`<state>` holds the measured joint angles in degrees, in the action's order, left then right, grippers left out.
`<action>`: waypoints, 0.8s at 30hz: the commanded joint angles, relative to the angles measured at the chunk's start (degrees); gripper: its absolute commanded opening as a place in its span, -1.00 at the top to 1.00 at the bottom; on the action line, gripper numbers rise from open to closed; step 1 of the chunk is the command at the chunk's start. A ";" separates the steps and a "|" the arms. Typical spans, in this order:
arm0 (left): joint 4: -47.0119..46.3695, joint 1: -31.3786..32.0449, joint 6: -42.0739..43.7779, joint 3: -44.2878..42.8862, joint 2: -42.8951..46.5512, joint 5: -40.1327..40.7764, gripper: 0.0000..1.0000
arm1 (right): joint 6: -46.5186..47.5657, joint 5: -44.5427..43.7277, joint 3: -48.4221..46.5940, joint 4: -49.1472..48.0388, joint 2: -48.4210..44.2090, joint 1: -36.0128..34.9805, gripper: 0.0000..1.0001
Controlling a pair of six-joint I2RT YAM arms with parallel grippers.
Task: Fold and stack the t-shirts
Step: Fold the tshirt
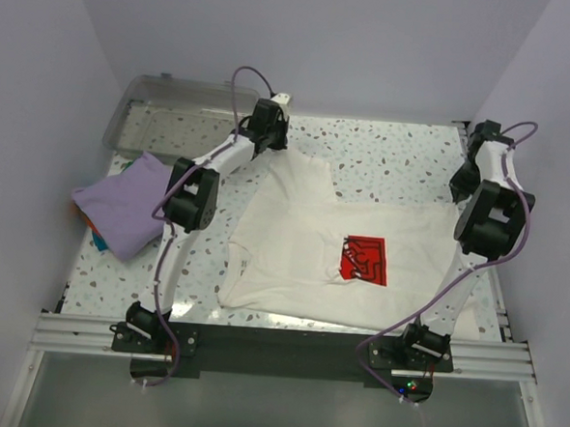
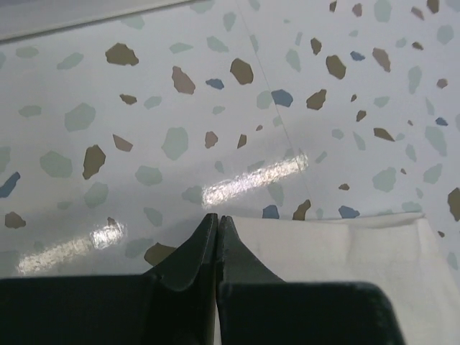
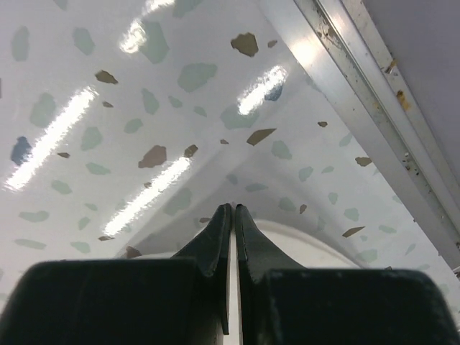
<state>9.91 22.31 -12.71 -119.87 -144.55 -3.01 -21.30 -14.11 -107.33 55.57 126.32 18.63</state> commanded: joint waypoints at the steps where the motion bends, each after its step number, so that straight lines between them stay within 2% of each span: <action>1: -4.82 -1.65 -2.93 -5.89 0.15 -2.79 1.00 | -2.42 -0.04 -6.48 3.31 1.64 -0.61 1.00; 10: -9.03 -3.85 -6.18 -9.94 -0.47 -5.69 1.00 | -4.10 1.54 -18.52 6.92 7.88 -1.32 1.00; 12: -13.07 -4.72 -8.29 -10.12 -0.03 -6.48 1.00 | -4.36 2.50 -20.28 7.09 8.50 -1.23 1.00; 19: -20.02 -6.48 -12.78 -9.51 2.51 -16.14 1.00 | -4.10 5.76 -23.02 6.92 8.24 -1.32 1.00; 24: -24.59 -6.92 -13.84 4.36 12.61 -25.64 1.00 | -2.79 6.64 -16.88 4.90 1.83 -1.32 1.00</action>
<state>-7.81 15.86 -24.97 -120.55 -141.18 -21.04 -24.75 -9.15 -126.65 60.82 135.44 17.39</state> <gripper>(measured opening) 0.024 0.023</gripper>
